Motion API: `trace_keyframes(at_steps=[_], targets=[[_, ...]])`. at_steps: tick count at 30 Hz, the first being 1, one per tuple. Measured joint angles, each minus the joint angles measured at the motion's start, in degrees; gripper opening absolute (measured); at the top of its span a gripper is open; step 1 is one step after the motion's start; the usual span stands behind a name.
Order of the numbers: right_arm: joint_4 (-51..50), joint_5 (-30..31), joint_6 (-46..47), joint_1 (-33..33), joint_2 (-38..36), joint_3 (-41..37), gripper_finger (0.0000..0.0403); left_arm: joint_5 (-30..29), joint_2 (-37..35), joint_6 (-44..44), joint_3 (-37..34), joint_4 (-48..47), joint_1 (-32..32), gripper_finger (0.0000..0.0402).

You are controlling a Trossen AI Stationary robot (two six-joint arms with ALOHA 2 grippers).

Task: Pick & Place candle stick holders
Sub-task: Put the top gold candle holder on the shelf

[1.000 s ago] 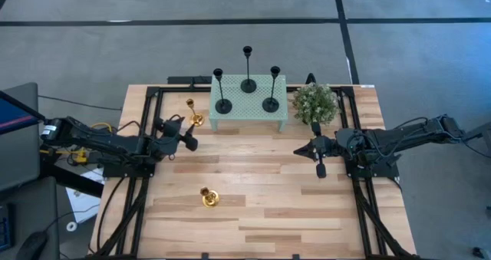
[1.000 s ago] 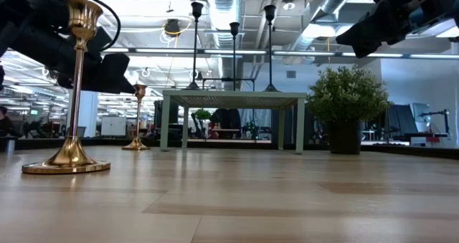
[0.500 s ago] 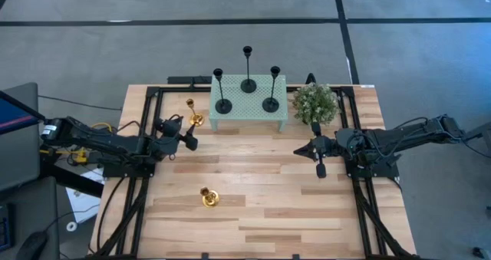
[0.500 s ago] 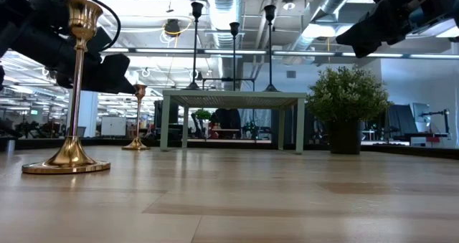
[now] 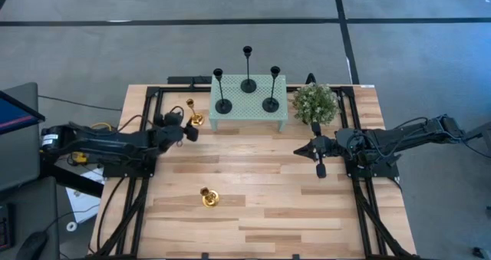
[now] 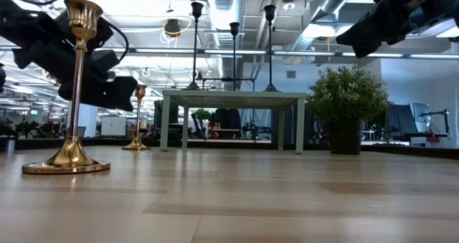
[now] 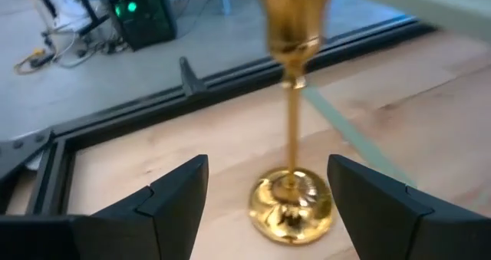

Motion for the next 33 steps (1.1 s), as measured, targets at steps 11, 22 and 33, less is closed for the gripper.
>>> trace_keyframes(at_steps=[11, 22, 33], targets=[[0.0, 0.0, 0.0, 0.0, 0.0, 0.0, 0.0, 7.9, 4.3, 3.7, 0.0, 6.8, 8.1, 0.0269], [0.0, 0.0, 0.0, 0.0, 0.0, 0.0, 0.0, 9.6, 11.1, 8.1, 0.0, 17.9, 13.6, 0.0269], [0.0, 0.0, 0.0, 0.0, 0.0, 0.0, 0.0, 12.2, 18.0, 7.8, 0.0, 25.8, 17.8, 0.0269]])
